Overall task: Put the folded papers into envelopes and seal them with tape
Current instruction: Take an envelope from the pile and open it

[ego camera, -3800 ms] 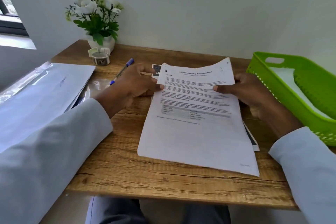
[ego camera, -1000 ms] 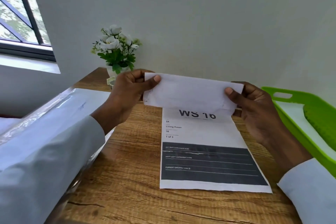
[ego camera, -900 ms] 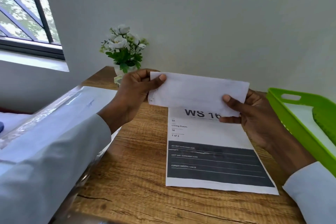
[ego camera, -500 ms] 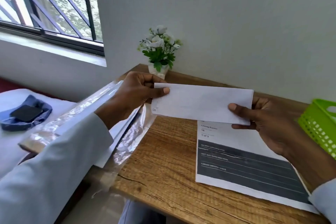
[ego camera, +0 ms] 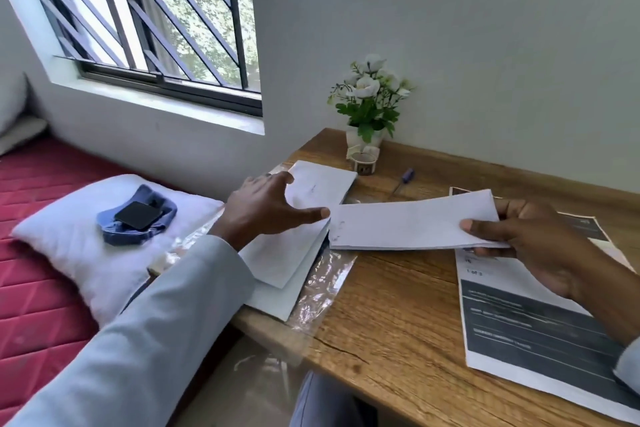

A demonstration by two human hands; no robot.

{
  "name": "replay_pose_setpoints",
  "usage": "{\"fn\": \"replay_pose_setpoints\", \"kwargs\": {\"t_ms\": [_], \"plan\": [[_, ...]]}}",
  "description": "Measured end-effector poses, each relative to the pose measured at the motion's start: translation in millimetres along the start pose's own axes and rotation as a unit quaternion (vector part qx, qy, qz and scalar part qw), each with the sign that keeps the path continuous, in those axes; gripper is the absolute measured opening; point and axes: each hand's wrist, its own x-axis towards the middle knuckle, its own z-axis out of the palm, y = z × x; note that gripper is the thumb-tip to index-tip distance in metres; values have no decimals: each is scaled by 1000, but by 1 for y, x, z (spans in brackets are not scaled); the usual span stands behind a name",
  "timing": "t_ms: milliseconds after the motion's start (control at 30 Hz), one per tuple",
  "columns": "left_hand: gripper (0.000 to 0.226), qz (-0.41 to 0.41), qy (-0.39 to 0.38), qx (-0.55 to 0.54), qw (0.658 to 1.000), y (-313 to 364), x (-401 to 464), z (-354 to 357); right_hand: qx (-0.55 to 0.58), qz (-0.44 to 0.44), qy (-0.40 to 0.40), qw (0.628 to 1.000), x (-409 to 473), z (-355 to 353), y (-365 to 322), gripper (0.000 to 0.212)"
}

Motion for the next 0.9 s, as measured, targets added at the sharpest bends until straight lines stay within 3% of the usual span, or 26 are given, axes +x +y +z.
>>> {"fn": "replay_pose_setpoints", "kwargs": {"t_ms": [100,200,400,600,767,900], "plan": [[123,-24,-61,30,997,1,5,5,-9,2,-6,1000,0,-6,2,25],[130,-34,-93,50,994,5,10,6,-8,5,-1,1000,0,-16,3,28],[123,-52,-74,-51,995,9,17,6,-7,12,-7,1000,-3,-20,4,27],[122,-44,-58,-79,994,11,29,3,-6,19,18,1000,-4,-25,2,28],[100,-74,-32,-185,979,4,35,-10,7,9,22,1000,-9,-34,-5,30],[57,-67,-28,-296,952,7,33,-23,26,-8,25,999,-17,-49,-8,34]]}}
